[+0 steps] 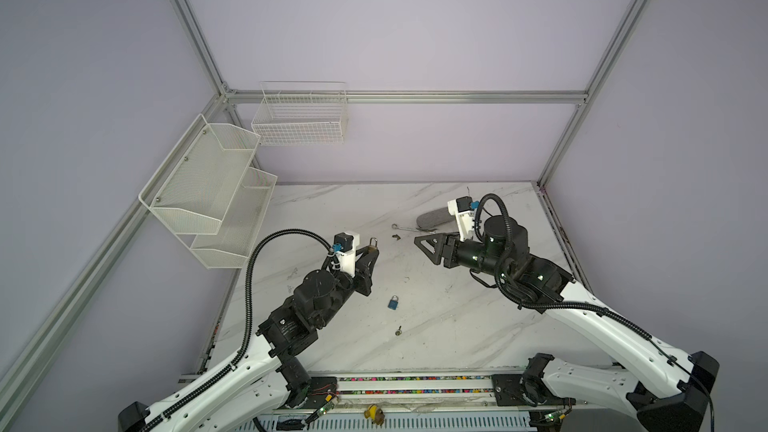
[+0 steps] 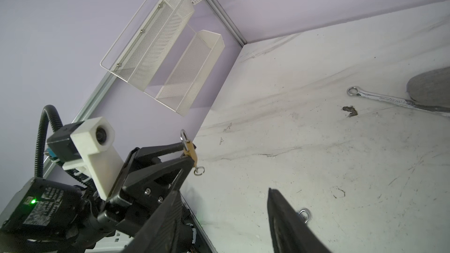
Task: Unlock with the key
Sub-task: 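Open the right gripper and draw it back from the key, shackle popping open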
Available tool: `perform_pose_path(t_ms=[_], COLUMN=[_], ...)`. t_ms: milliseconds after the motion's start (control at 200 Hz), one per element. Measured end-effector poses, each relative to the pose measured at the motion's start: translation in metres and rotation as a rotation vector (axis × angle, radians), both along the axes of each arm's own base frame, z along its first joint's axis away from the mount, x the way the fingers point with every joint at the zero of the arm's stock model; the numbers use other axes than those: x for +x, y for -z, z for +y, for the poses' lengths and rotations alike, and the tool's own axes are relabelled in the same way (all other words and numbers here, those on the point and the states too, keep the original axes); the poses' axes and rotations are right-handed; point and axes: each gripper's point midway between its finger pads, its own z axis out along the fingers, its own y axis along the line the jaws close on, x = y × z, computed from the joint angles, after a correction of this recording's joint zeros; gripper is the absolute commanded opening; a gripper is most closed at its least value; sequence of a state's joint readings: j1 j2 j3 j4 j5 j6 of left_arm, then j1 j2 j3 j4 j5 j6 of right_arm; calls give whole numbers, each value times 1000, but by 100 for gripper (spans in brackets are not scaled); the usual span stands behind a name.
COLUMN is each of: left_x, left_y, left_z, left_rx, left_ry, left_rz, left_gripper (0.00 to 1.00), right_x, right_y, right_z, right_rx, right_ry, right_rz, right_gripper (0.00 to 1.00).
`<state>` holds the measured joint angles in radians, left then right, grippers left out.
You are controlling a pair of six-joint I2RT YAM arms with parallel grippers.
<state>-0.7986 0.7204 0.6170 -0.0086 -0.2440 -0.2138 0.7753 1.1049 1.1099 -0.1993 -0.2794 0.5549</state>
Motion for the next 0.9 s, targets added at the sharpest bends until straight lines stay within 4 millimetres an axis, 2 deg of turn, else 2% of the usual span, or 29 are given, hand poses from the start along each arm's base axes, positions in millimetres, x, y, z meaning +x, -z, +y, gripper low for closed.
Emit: perform_pose_path(t_ms=[130, 255, 440, 755, 900], left_x=[-7, -10, -9, -7, -5], left_y=[9, 18, 19, 34, 36], left_z=[-9, -15, -20, -27, -31], left_rx=[56, 115, 132, 137, 138], left_ry=[76, 120, 140, 156, 166], left_rz=[-85, -129, -158, -160, -158], left_gripper=[0, 0, 0, 0, 0], right_x=[5, 8, 12, 6, 11], right_y=[-5, -2, 10, 28, 37], right_z=[6, 14, 28, 49, 58], right_rx=[-48, -110, -201, -306, -348], right_ry=[-13, -24, -39, -76, -68], right_rz=[-24, -30, -24, -30, -36], right_gripper=[62, 62, 63, 64, 64])
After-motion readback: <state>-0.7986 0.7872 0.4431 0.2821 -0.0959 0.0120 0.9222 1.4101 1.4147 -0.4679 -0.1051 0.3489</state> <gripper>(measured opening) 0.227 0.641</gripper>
